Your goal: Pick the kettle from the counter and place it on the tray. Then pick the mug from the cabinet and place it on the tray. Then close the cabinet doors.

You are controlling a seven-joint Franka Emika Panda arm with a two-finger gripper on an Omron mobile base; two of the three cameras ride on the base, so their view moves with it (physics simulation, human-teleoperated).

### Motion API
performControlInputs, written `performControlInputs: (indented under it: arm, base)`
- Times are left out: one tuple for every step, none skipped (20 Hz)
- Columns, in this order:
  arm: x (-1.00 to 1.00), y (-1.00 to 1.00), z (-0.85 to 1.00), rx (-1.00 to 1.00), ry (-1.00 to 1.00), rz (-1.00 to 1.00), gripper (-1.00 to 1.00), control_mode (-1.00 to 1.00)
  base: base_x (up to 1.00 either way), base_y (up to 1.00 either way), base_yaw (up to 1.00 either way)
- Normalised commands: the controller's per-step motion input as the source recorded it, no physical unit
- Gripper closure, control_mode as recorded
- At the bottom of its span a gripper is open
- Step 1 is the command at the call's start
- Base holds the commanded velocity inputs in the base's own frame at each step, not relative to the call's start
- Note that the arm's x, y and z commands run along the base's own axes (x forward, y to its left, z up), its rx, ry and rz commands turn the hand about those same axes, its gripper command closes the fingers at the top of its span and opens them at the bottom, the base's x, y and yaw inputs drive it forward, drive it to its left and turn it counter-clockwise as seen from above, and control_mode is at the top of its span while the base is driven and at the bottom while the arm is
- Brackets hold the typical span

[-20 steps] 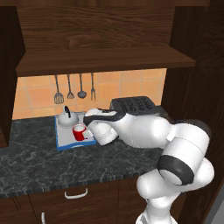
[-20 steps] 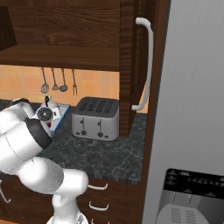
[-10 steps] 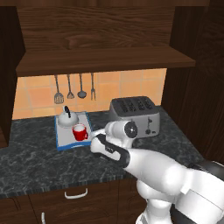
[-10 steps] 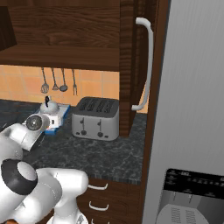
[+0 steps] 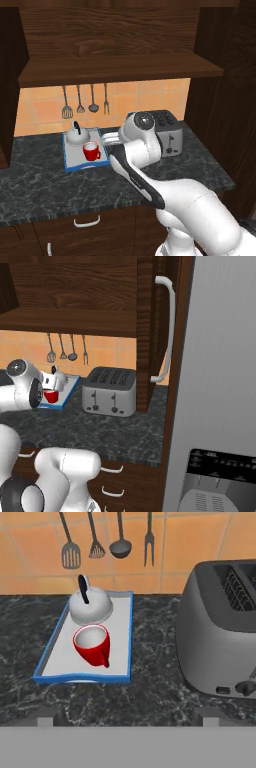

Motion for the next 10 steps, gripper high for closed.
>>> performControlInputs:
  arm:
    - [-0.76, -0.14, 0.40, 0.00, 0.00, 0.00, -1.00, -1.00]
    - [-0.75, -0.16, 0.38, 0.00, 0.00, 0.00, -1.00, -1.00]
    - [-0.71, -0.14, 0.37, 0.00, 0.00, 0.00, -1.00, -1.00]
    - [-0.70, -0.17, 0.35, 0.00, 0.00, 0.00, -1.00, -1.00]
    - [-0.69, -0.19, 0.33, 0.00, 0.00, 0.00, -1.00, -1.00]
    - [-0.70, -0.24, 0.32, 0.00, 0.00, 0.00, -1.00, -1.00]
    - [-0.71, -0.25, 0.27, 0.00, 0.00, 0.00, -1.00, -1.00]
    - [-0.72, -0.28, 0.22, 0.00, 0.00, 0.00, -1.00, -1.00]
    - [-0.73, -0.30, 0.20, 0.00, 0.00, 0.00, -1.00, -1.00]
    - [-0.73, -0.31, 0.18, 0.00, 0.00, 0.00, -1.00, -1.00]
  base:
    - [0.00, 0.00, 0.00]
    - [0.00, 0.00, 0.00]
    - [0.00, 0.00, 0.00]
    - [0.00, 0.00, 0.00]
    - [0.00, 0.00, 0.00]
    - [0.00, 0.00, 0.00]
    - [0.00, 0.00, 0.00]
    - [0.00, 0.00, 0.00]
    - [0.00, 0.00, 0.00]
    - [0.00, 0.00, 0.00]
